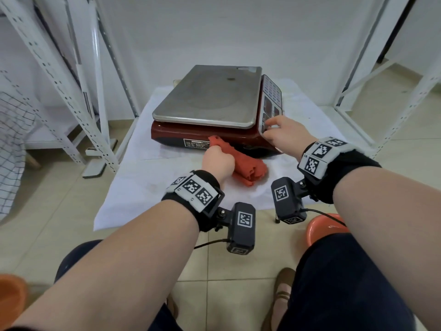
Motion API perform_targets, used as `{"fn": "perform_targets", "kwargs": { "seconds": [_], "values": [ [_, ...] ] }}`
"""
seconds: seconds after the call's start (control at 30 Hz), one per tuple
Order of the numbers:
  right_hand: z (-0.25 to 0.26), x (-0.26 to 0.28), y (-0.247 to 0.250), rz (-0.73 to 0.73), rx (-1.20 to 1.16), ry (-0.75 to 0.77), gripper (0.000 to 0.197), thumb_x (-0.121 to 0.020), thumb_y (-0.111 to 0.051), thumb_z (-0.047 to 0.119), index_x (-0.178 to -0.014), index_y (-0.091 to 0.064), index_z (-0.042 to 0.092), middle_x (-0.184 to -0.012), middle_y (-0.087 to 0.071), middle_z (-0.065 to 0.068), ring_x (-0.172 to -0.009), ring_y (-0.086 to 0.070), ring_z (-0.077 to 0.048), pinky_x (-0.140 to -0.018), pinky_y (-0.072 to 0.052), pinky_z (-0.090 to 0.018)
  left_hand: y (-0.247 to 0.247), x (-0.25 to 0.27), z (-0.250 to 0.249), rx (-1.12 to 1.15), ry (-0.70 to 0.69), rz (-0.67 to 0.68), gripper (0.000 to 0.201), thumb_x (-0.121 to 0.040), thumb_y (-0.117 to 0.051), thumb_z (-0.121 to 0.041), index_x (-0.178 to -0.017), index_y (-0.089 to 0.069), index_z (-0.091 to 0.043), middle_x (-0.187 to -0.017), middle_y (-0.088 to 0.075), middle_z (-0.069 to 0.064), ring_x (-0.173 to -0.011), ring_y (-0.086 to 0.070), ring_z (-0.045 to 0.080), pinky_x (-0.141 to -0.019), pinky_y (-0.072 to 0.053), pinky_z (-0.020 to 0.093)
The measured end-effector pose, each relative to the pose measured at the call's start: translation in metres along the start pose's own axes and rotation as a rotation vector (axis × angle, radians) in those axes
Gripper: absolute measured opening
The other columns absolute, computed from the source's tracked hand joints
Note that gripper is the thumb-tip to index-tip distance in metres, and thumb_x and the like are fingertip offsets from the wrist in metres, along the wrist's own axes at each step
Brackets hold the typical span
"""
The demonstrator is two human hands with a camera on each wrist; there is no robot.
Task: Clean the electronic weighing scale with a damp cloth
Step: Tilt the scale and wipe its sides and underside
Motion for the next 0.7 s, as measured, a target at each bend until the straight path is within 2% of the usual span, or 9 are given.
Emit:
{"fn": "perform_targets", "kwargs": {
  "seconds": [0.07,0.13,0.17,0.23,0.3,0.37,0.53,0.6,0.7],
  "values": [
    [0.0,0.003,0.001,-0.058,-0.051,0.015,0.031,-0.083,-0.056,0.019,-0.113,-0.064,0.023,-0.114,-0.063,-0.003,-0.107,-0.059,-0.021,-0.099,-0.046,-0.038,0.01,0.003,-0.001,0.08,0.066,0.087,0.02,-0.076,-0.043,0.013,-0.083,-0.055,-0.002,-0.09,-0.059,0.023,-0.085,-0.061,0.033,-0.078,-0.054,0.038],
    [0.001,0.007,0.002,-0.132,-0.14,0.021,0.017,-0.079,-0.055,0.018,-0.087,-0.068,0.026,-0.1,-0.068,-0.003,-0.1,-0.063,-0.021,-0.093,-0.051,-0.039,0.017,0.01,-0.004,0.144,0.108,0.202,0.034,-0.083,-0.031,0.018,-0.08,-0.055,-0.006,-0.077,-0.057,0.014,-0.067,-0.058,0.024,-0.062,-0.054,0.028],
    [0.002,0.01,0.003,-0.142,-0.194,0.015,0.015,-0.079,-0.055,0.017,-0.076,-0.066,0.026,-0.092,-0.07,-0.004,-0.091,-0.065,-0.02,-0.088,-0.054,-0.039,0.02,0.014,-0.007,0.176,0.105,0.25,0.038,-0.084,-0.027,0.018,-0.082,-0.056,-0.006,-0.077,-0.058,0.013,-0.066,-0.057,0.022,-0.059,-0.055,0.026],
    [0.002,0.017,0.002,-0.115,-0.296,-0.002,0.02,-0.084,-0.054,0.013,-0.069,-0.063,0.023,-0.082,-0.068,-0.006,-0.075,-0.062,-0.017,-0.073,-0.058,-0.032,0.023,0.019,-0.011,0.26,0.098,0.321,0.042,-0.084,-0.023,0.018,-0.093,-0.058,-0.004,-0.086,-0.061,0.017,-0.073,-0.06,0.026,-0.067,-0.057,0.033],
    [0.004,0.022,0.002,-0.081,-0.356,-0.01,0.014,-0.087,-0.055,0.013,-0.078,-0.065,0.017,-0.08,-0.066,-0.007,-0.067,-0.058,-0.015,-0.064,-0.056,-0.028,0.025,0.022,-0.015,0.356,0.114,0.362,0.045,-0.083,-0.02,0.017,-0.096,-0.058,-0.003,-0.088,-0.062,0.019,-0.076,-0.061,0.03,-0.069,-0.057,0.038],
    [0.006,0.025,0.001,-0.047,-0.389,-0.023,0.011,-0.089,-0.054,0.014,-0.091,-0.065,0.014,-0.08,-0.064,-0.006,-0.064,-0.057,-0.015,-0.062,-0.054,-0.028,0.026,0.023,-0.018,0.425,0.125,0.383,0.046,-0.082,-0.018,0.016,-0.094,-0.058,-0.005,-0.083,-0.06,0.017,-0.072,-0.06,0.027,-0.06,-0.059,0.033],
    [0.006,0.035,-0.009,0.271,-0.468,-0.205,0.023,-0.093,-0.051,0.033,-0.1,-0.059,0.013,-0.087,-0.06,-0.006,-0.074,-0.058,-0.018,-0.08,-0.053,-0.037,0.028,0.025,-0.024,0.473,0.112,0.398,0.048,-0.082,-0.02,0.013,-0.095,-0.06,-0.009,-0.079,-0.059,0.011,-0.065,-0.058,0.021,-0.056,-0.055,0.025],
    [0.006,0.041,-0.012,0.338,-0.605,-0.247,0.028,-0.093,-0.049,0.036,-0.108,-0.06,0.015,-0.088,-0.059,-0.005,-0.075,-0.056,-0.019,-0.071,-0.053,-0.032,0.028,0.027,-0.027,0.476,0.105,0.39,0.047,-0.083,-0.021,0.013,-0.094,-0.061,-0.009,-0.078,-0.058,0.011,-0.063,-0.057,0.019,-0.054,-0.053,0.023],
    [0.004,0.046,-0.01,0.338,-0.743,-0.235,0.025,-0.094,-0.05,0.027,-0.111,-0.06,0.012,-0.086,-0.059,-0.004,-0.074,-0.057,-0.019,-0.063,-0.051,-0.03,0.028,0.025,-0.027,0.431,0.098,0.306,0.044,-0.086,-0.023,0.014,-0.088,-0.061,-0.008,-0.068,-0.055,0.009,-0.045,-0.052,0.013,-0.042,-0.044,0.015]
  ]
}}
Point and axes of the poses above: each hand's wrist, its own x-axis away from the middle knuckle, its own y-axis out of the back of the hand, z = x × y, the point moved 1 cm from there along -x, towards the middle knuckle
